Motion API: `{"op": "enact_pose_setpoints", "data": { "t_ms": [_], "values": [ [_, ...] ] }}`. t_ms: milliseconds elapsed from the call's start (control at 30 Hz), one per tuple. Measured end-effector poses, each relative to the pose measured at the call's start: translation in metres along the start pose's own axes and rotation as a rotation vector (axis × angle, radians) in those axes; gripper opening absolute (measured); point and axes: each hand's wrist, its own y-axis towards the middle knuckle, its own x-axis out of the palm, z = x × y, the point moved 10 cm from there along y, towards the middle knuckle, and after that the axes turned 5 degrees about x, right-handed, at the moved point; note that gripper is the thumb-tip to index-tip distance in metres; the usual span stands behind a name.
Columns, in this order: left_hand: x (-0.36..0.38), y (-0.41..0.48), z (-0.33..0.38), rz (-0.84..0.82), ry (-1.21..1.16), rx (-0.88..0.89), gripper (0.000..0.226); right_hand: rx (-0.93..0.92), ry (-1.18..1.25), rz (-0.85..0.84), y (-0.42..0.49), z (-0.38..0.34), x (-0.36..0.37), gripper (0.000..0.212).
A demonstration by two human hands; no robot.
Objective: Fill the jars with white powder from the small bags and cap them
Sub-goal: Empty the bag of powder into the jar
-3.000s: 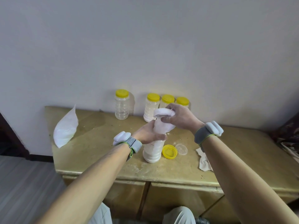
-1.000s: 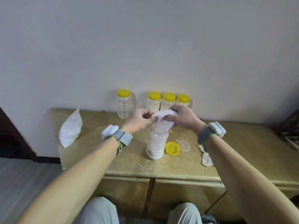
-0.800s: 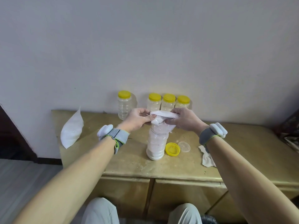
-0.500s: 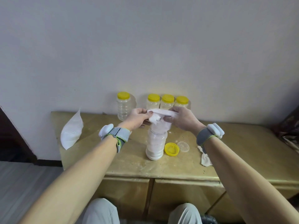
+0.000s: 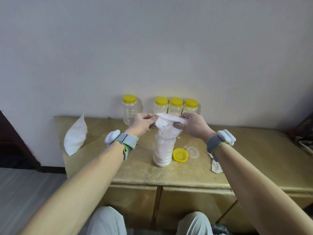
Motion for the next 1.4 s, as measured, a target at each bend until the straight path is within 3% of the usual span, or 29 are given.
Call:
{"op": "enact_pose_setpoints", "data": {
  "t_ms": [133, 233, 333, 500, 667, 867, 1200, 1333, 1400],
  "values": [
    [0.014, -0.002, -0.009, -0.117, 0.057, -0.079, 0.012, 0.024, 0.105, -0.07, -0.001, -0.001, 0.01, 0.016],
    [0.006, 0.003, -0.002, -0.018, 0.058, -0.015, 0.021, 0.046, 0.213, -0.107, 0.002, 0.003, 0.01, 0.02],
    [0.006, 0.006, -0.001, 0.006, 0.07, 0.006, 0.027, 0.02, 0.105, -0.005, 0.005, 0.007, -0.004, 0.01],
    [0.021, 0.007, -0.013, -0.158, 0.174, -0.087, 0.027, -0.004, 0.077, -0.007, 0.001, 0.009, 0.0, 0.011],
    [0.003, 0.009, 0.004, -0.018, 0.147, 0.033, 0.019, 0.004, 0.093, 0.058, 0.0, 0.011, -0.004, 0.015],
    [0.008, 0.006, -0.004, -0.057, 0.212, 0.046, 0.02, -0.038, 0.123, 0.002, -0.003, 0.0, 0.004, 0.011],
    [0.018, 0.005, -0.006, -0.126, 0.129, -0.015, 0.016, -0.028, 0.164, 0.102, 0.001, 0.009, -0.002, 0.012],
    [0.019, 0.009, -0.007, -0.112, 0.095, -0.015, 0.021, -0.046, 0.208, -0.061, 0.004, 0.004, 0.013, 0.015],
    [0.023, 0.009, -0.007, -0.146, 0.128, -0.002, 0.021, -0.023, 0.213, 0.01, 0.007, 0.009, 0.006, 0.016]
  ]
}}
